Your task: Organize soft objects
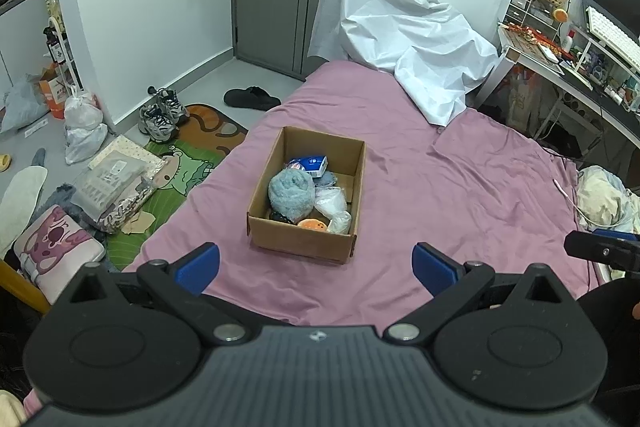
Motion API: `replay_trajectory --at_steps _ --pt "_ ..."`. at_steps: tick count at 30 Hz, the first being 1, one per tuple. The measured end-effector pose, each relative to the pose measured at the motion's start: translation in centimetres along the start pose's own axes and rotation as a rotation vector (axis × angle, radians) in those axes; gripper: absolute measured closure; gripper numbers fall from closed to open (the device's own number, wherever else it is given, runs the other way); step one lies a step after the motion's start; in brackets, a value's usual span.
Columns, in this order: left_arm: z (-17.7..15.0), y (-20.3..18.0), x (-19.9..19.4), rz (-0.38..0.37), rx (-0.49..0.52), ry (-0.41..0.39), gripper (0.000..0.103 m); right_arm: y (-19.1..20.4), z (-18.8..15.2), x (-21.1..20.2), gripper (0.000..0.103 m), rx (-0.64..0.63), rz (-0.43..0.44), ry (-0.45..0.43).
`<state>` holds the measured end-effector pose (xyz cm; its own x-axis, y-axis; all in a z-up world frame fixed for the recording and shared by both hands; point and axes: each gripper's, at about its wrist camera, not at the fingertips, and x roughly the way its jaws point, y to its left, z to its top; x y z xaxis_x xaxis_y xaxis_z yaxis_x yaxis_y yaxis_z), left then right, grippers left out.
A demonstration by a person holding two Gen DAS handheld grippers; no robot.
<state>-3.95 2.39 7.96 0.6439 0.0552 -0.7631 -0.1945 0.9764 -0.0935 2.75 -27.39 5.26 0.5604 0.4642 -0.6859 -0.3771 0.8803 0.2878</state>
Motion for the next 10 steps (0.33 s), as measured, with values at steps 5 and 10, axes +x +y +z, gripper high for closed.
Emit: replay_trajectory --at_steps 5,10 --pt "-0.11 -0.43 0.31 0.000 0.009 0.008 0.001 -0.06 0.09 -0.04 0.000 0.011 0.005 -0.001" --pt "0.18 -0.63 -0.16 -0.003 0.000 -0.024 0.001 -0.40 -0.01 -0.08 0.000 0.014 0.014 -0.005"
